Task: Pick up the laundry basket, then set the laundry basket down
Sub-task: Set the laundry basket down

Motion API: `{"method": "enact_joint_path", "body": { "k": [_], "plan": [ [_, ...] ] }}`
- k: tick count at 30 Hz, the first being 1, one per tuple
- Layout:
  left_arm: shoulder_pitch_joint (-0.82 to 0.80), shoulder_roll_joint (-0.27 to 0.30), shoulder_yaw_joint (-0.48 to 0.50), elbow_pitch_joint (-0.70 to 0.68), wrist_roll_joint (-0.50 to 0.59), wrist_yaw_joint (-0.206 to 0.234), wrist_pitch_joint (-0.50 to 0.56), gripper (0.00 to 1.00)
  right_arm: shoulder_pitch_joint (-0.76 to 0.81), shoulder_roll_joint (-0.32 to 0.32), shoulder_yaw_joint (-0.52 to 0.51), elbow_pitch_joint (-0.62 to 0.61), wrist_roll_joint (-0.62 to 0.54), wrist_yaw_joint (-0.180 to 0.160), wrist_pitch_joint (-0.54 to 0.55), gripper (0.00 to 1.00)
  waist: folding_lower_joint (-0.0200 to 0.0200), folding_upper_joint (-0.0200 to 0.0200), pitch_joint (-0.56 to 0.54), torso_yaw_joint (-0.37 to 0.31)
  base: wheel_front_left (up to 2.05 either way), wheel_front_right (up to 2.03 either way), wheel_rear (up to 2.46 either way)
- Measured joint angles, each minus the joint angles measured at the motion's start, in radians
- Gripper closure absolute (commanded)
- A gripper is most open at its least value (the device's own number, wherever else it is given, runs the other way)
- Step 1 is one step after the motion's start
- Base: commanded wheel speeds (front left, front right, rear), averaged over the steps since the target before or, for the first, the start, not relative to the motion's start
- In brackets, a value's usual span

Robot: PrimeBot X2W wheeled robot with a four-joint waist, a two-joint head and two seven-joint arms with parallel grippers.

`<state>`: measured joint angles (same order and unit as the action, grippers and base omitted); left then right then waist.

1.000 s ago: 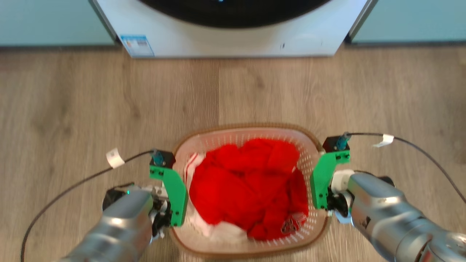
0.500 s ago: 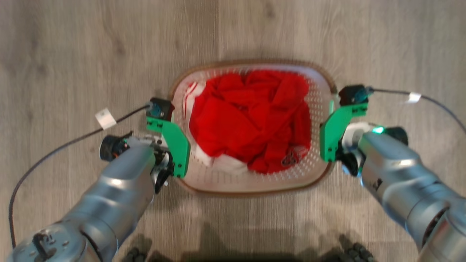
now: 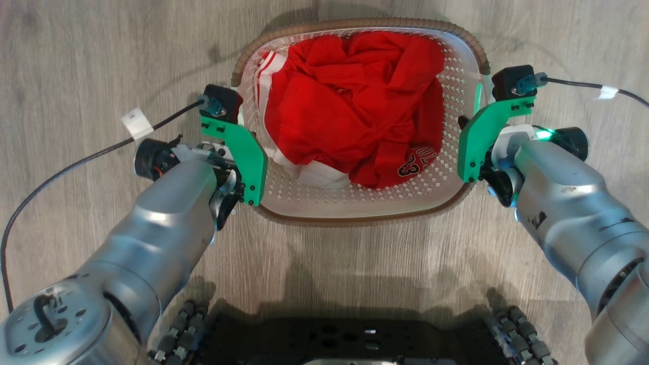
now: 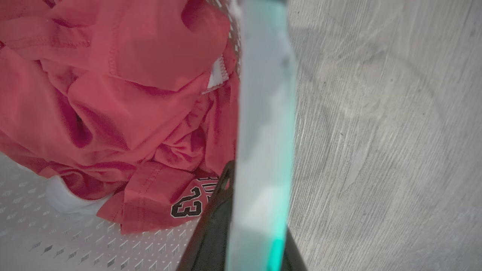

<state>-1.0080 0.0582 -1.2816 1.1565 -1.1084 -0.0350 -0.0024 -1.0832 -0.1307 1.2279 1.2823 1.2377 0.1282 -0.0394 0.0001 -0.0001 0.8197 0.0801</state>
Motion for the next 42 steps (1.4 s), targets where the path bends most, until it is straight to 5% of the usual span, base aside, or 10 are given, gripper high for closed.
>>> {"method": "enact_joint_path", "body": {
  "k": [27, 28, 29, 31, 42],
  "plan": [
    [-0.047, 0.015, 0.001, -0.013, 0.028, 0.002, -0.009, 1.00, -0.059, 0.009, -0.033, 0.013, -0.031, 0.001, 0.012, 1.00, -0.0003, 0.0002, 0.084, -0.002, 0.00, 0.00, 0.00],
    [-0.048, 0.015, 0.001, -0.014, 0.036, 0.010, -0.014, 0.60, -0.059, 0.007, -0.036, 0.012, -0.031, 0.001, 0.013, 1.00, -0.0003, 0.0002, 0.085, -0.002, 0.00, 0.00, 0.00],
    [-0.049, 0.015, -0.001, -0.015, 0.049, 0.011, -0.025, 0.00, -0.059, 0.004, -0.035, 0.011, -0.034, 0.001, 0.013, 0.61, -0.0002, 0.0001, 0.085, -0.002, 0.00, 0.00, 0.00],
    [-0.049, 0.000, -0.002, -0.027, 0.060, 0.012, -0.035, 0.00, -0.057, 0.001, -0.030, 0.012, -0.053, 0.001, 0.013, 0.00, -0.0001, 0.0001, 0.085, -0.002, 0.00, 0.00, 0.00],
    [-0.049, -0.022, -0.004, -0.036, 0.030, 0.028, -0.043, 0.00, -0.050, -0.004, -0.074, 0.013, -0.080, 0.001, 0.010, 0.00, -0.0001, 0.0001, 0.069, 0.005, 0.00, 0.00, 0.00]
  ]
}}
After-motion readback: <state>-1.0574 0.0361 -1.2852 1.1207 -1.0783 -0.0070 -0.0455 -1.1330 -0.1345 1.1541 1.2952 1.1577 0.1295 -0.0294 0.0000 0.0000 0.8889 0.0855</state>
